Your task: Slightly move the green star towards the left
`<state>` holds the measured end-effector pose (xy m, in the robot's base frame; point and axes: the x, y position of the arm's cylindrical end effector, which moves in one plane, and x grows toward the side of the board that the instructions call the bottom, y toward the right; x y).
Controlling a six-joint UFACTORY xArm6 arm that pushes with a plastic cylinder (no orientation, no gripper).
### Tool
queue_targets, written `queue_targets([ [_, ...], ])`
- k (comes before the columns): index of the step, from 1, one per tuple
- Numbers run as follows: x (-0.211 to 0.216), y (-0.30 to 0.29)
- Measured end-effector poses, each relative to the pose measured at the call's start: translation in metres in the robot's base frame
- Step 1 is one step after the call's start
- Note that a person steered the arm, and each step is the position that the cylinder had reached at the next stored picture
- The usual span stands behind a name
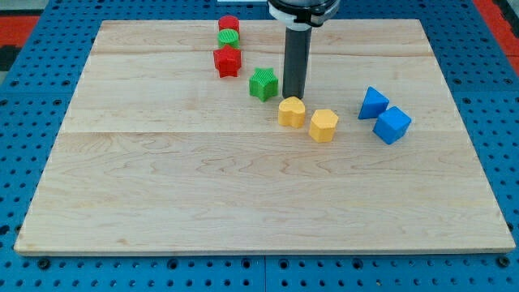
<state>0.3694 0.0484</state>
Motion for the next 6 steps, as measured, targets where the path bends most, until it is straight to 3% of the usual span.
queue_targets([
  [2, -0.017, -0.014],
  [4, -0.017, -0.081],
  [5, -0.009, -0.079],
  [6, -0.002, -0.033],
])
